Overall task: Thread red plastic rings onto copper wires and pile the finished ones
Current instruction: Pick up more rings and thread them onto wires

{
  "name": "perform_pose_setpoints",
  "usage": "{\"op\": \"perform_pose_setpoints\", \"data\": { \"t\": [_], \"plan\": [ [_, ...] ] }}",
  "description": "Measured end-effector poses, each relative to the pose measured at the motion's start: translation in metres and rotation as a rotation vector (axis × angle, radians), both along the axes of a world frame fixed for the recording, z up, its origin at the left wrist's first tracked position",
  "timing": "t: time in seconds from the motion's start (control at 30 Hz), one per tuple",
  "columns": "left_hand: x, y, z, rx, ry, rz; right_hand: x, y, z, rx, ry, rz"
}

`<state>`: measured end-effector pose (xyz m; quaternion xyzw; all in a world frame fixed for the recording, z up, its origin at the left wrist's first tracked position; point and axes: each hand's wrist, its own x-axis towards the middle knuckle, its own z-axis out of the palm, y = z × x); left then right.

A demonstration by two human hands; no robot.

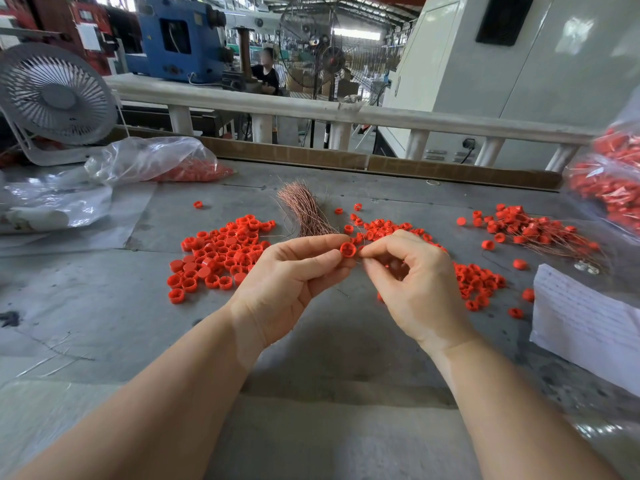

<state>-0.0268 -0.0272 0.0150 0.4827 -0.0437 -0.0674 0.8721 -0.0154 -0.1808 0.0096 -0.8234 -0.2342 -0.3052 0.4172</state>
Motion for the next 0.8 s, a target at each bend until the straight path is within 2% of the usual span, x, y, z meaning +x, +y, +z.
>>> {"op": "perform_pose_setpoints", "data": {
  "t": [0.37,0.8],
  "plan": [
    [0.0001,0.0006,-0.0007,-0.03,-0.002,0.002,-0.0004,0.0012,0.0009,0.011,-0.003,0.005],
    [-0.0008,0.0004,-0.0008,-0.044,-0.014,-0.034,-0.002,0.0004,0.0056,0.147,0.209,0.096]
  ]
}}
